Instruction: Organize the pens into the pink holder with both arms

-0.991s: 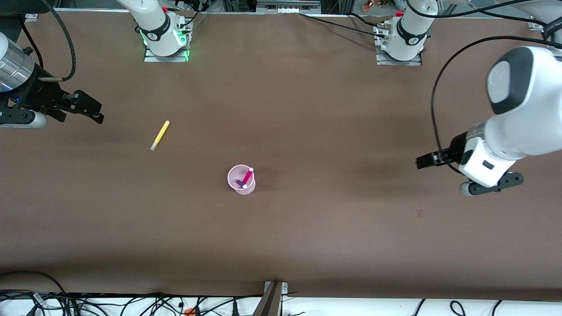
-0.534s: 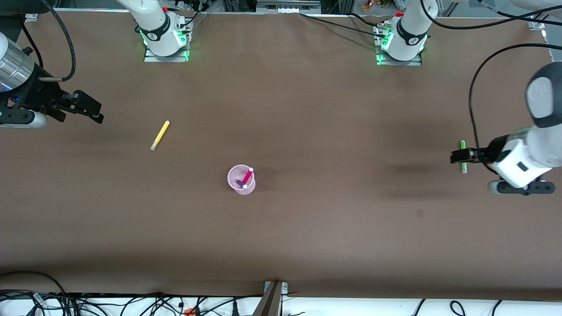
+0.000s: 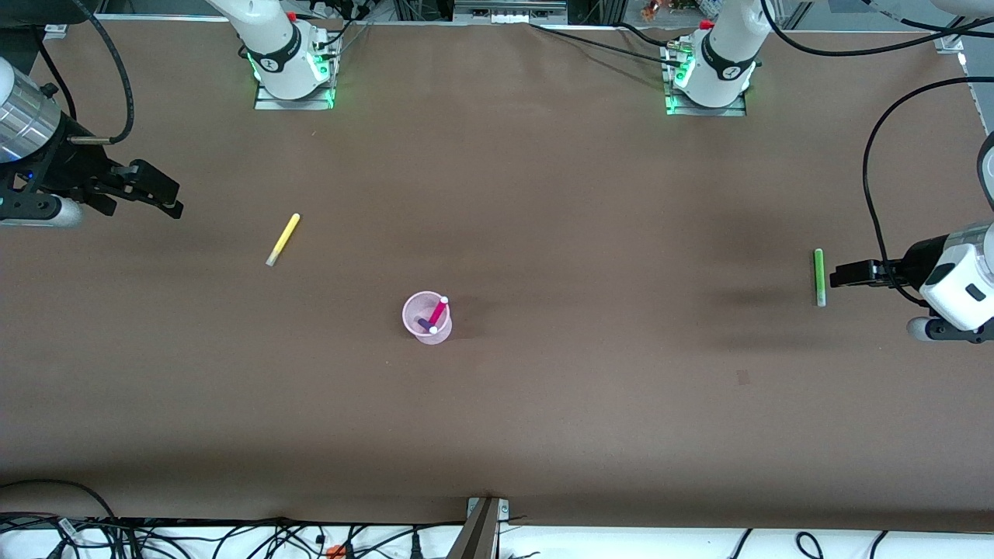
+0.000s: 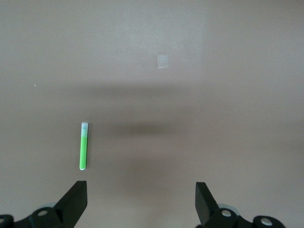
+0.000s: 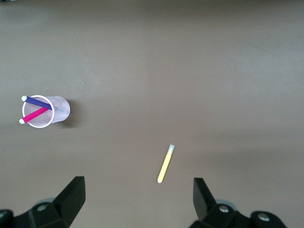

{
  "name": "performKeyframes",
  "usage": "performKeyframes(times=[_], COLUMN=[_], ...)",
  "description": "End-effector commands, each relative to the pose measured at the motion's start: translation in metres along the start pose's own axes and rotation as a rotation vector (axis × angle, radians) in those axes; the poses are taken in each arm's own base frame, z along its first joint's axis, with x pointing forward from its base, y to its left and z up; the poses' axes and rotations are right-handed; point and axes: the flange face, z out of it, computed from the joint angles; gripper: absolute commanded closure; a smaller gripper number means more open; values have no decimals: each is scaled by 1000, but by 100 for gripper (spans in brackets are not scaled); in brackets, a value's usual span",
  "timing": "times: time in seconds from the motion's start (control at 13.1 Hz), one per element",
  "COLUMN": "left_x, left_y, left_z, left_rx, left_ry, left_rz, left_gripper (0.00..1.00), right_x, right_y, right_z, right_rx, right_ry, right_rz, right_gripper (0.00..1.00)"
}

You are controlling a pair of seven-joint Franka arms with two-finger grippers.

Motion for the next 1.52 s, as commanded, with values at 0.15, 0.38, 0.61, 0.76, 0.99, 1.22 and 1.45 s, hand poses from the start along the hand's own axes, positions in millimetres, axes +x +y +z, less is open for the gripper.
performKeyframes(times=[0.15,0.38,0.61,0.76,0.99,1.22,1.45], left_x=[-4,-11,-33,-33,-32,-33,-33], left_y=[-22,-10,-16,-7,8,9,11], left_z=[-3,-6,-2,-1,1,2,-1], left_rx=[-95,-22,-34,-35,-33,-33,-20], left_ry=[21,21,108,131,126,112,116], left_rz=[-9,-8,-19,-43,-62,-57,-49], left_gripper=[0,0,0,0,0,0,0], right_x=[-1,-2,-1,-2,-2,-1,-1], right_y=[2,2,2,2,4,4,4], right_z=[-3,-3,-4,-3,-3,-2,-3], right_rx=[-14,-14,-14,-13,-15,-15,-16], right_ry=[5,4,7,5,2,1,4], right_rz=[-9,-7,-9,-9,-6,-4,-4], right_gripper=[0,0,0,0,0,0,0])
